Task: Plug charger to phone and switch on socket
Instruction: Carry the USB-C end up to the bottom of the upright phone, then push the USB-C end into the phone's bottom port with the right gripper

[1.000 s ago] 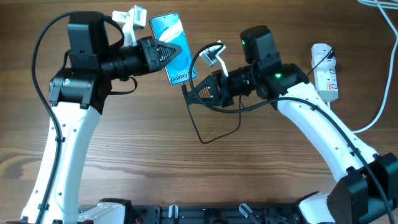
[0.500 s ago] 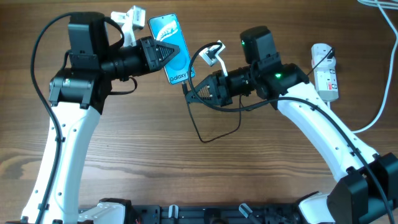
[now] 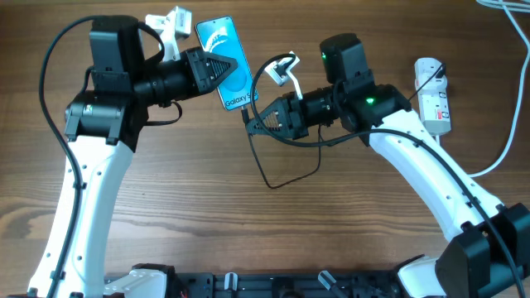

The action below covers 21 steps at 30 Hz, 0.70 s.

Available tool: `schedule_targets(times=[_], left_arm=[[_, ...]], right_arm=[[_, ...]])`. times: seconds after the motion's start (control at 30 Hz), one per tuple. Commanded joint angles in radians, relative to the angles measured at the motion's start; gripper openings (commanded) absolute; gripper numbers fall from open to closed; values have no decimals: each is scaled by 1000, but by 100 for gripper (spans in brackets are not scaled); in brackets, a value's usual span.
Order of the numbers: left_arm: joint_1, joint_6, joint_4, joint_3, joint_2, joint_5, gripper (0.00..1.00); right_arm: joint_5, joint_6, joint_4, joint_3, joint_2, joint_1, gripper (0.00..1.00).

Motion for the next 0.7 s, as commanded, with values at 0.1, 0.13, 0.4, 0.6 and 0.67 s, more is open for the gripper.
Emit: schedule_targets(times=[0.1, 0.13, 0.4, 0.6, 0.67], left_arm=[[-1, 19, -9, 6, 1, 19, 4], [-1, 19, -11, 7, 1, 19, 4], [-1, 20, -32, 6, 1, 18, 4], [-1, 46, -40, 6, 1, 18, 4], [-1, 46, -44, 6, 1, 18, 4]], right_arm=[[6, 8, 30, 14, -14, -2, 4], [6, 8, 34, 14, -14, -2, 4], [32, 100, 124, 14, -14, -2, 4], [96, 143, 146, 14, -14, -2, 4], [97, 142, 146, 14, -14, -2, 4]])
